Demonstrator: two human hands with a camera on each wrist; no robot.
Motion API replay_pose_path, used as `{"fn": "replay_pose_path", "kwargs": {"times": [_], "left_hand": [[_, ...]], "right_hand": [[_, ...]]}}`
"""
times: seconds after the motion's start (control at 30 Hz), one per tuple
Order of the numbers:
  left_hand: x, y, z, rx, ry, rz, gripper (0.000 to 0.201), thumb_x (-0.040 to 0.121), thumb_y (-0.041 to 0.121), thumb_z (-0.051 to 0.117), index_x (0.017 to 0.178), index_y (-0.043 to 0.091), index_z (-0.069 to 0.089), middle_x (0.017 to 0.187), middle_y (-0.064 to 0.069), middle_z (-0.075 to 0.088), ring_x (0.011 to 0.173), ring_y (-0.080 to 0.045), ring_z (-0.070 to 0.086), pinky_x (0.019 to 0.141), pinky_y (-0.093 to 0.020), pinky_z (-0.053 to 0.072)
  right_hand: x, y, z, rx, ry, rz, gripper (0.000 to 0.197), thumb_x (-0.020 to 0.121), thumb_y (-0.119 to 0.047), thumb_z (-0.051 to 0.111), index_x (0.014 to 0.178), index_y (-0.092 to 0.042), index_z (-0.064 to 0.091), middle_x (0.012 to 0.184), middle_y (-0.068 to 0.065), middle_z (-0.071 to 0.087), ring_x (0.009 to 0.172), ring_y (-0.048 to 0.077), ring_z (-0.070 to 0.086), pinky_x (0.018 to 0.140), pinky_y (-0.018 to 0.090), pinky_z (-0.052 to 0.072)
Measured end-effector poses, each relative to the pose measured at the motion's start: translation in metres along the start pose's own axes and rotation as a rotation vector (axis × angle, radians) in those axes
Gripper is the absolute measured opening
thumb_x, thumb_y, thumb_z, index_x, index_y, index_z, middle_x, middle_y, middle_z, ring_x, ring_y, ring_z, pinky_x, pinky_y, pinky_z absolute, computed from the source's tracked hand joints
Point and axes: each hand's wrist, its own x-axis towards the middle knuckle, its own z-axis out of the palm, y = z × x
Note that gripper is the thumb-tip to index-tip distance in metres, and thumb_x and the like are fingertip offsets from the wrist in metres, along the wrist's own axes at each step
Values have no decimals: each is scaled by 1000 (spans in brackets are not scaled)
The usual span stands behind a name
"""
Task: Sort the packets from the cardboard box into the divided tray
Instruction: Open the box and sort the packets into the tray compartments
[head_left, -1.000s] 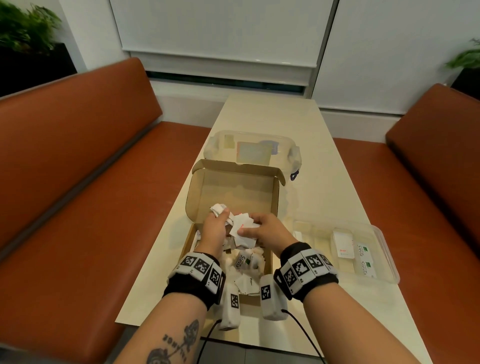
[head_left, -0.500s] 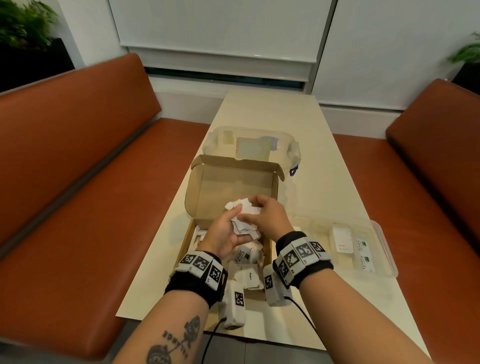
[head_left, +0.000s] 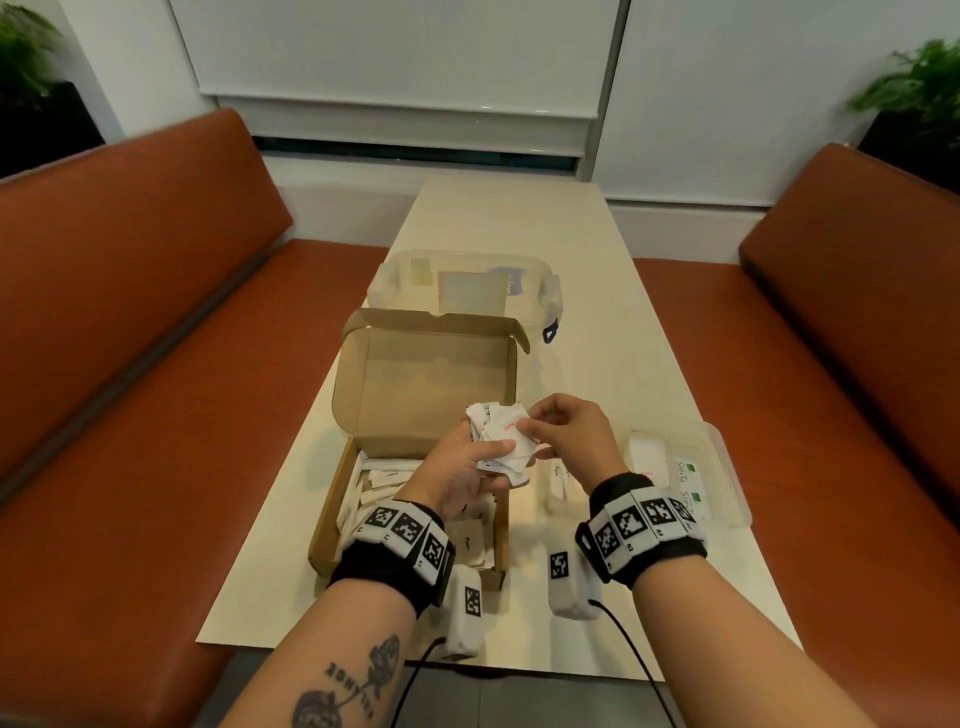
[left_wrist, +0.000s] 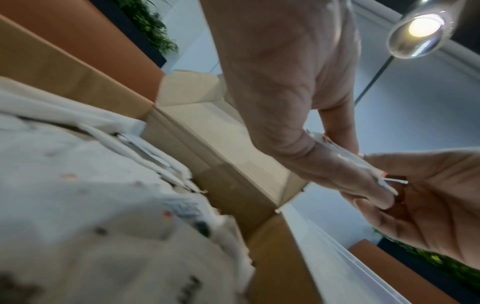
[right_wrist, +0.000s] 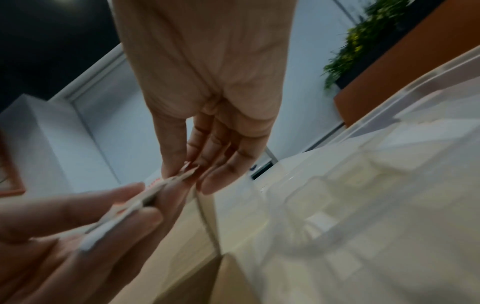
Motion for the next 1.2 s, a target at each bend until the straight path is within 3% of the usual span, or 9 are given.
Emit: {"fn": "replay_pose_path", "kwargs": {"times": [0.13, 0.3, 0.47, 0.63, 0.73, 0.83, 0.97, 1.07, 1.2], "left_hand": [[12, -7, 28, 22, -38, -20, 42, 89, -1, 58, 128, 8, 48, 121, -19, 63, 93, -28, 68, 62, -33, 60], [28, -22, 62, 53, -65, -44, 34, 90, -1, 57, 121, 10, 51, 118, -21, 63, 90, -29, 67, 66, -36, 61], [39, -33, 86, 44, -49, -55, 28, 89, -1, 57, 114, 13, 54, 111, -17, 66, 86, -27, 69, 63, -35, 60], [46, -42, 99, 19, -14, -57, 33, 90, -4, 55, 120, 10, 51, 122, -20, 61, 106, -38, 62, 70, -39, 60], [49, -48, 98, -12, 43, -9, 37, 91, -3, 54, 125, 8, 49, 121, -20, 61, 99, -33, 65, 71, -39, 59], [53, -51, 94, -62, 143, 31, 38, 91, -2, 54, 127, 9, 47, 123, -18, 59, 106, -34, 62, 72, -40, 58], [54, -53, 93, -59, 156, 51, 37, 91, -2, 54, 126, 9, 48, 123, -17, 58, 108, -32, 60, 69, -35, 59], [53, -54, 93, -32, 119, 63, 37, 92, -2, 53, 127, 8, 49, 121, -18, 60, 101, -29, 62, 67, -32, 58], [53, -55, 91, 1, 99, 66, 33, 92, -2, 53, 122, 9, 49, 116, -17, 61, 97, -28, 63, 69, -35, 58]], "right_hand": [[-5, 6, -32, 99, 31, 54, 9, 81, -3, 69, 80, -5, 60, 74, 6, 66, 69, 20, 65, 64, 36, 57], [-9, 18, -67, 124, 93, 85, 12, 82, 0, 67, 76, -6, 58, 73, 8, 65, 62, 19, 62, 53, 26, 55], [-6, 28, -92, 126, 171, 106, 13, 85, -1, 64, 76, -8, 56, 76, 8, 65, 69, 19, 62, 65, 30, 54], [-2, 34, -114, 173, 261, 126, 2, 90, -4, 58, 89, -5, 56, 86, 14, 68, 72, 20, 66, 68, 29, 56], [3, 36, -127, 165, 284, 138, 6, 91, 0, 53, 91, -6, 56, 93, 17, 66, 75, 23, 63, 69, 33, 59], [13, 42, -139, -106, 282, 121, 16, 88, 5, 49, 91, -8, 59, 92, 15, 60, 78, 25, 60, 62, 31, 59], [25, 53, -143, -646, 121, 64, 21, 82, 2, 54, 96, -12, 61, 82, 3, 62, 73, 16, 56, 65, 25, 46], [34, 55, -137, -866, -13, 68, 18, 78, 1, 59, 91, -9, 65, 85, 2, 64, 79, 16, 57, 70, 26, 50], [41, 50, -126, -1036, -179, 66, 19, 75, 1, 62, 84, -14, 70, 86, 0, 66, 83, 18, 61, 65, 20, 45]]}}
